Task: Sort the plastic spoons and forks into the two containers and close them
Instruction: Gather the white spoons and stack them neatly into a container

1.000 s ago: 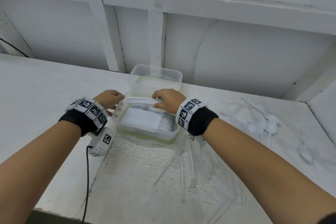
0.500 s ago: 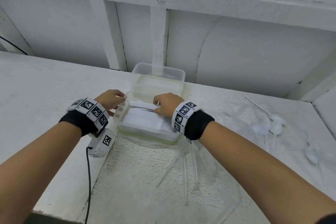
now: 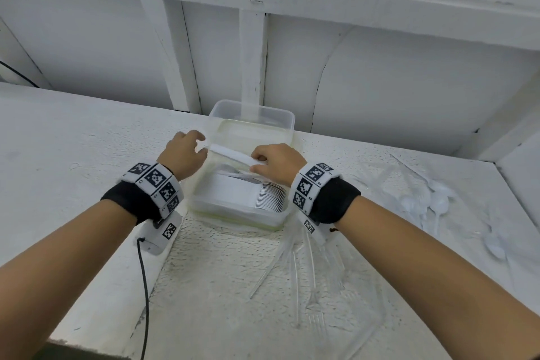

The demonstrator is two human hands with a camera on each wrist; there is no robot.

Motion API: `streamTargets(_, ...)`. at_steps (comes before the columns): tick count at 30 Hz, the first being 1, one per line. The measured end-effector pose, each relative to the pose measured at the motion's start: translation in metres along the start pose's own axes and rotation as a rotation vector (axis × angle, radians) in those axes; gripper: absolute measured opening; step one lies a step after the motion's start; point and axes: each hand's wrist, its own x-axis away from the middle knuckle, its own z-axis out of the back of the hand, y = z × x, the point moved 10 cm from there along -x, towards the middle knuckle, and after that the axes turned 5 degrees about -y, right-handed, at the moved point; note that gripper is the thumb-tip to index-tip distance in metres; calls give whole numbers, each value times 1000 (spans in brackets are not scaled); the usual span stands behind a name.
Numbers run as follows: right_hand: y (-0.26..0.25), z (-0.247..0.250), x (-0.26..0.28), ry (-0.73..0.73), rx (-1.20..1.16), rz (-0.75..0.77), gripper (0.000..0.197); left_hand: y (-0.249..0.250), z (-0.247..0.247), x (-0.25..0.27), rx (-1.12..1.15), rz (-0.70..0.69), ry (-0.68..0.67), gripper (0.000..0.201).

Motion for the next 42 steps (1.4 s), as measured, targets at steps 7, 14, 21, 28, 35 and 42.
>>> streamTargets(7,28,39,16,119,-148,-53,26,53,-8,-1,-119,-178,-48,31)
streamTargets(14,49,41,22,133,-288,-89,26,65,-54,0,-329,-236,-323,29)
streamTargets(21,43,36,20,112,-302,-64,29,66,-64,-2,-337,-210,-387,25)
streamTargets(28,25,43,10,152,-346,-32,27,58,-62,1,-275,-169,-469,24)
streamTargets(35,0,36,-3,138,-229,26,23,62,-56,12,-351,-252,-460,32)
streamTargets(42,-11,14,-6,35,155,53,24,58,-53,20,-376,-287,-429,33)
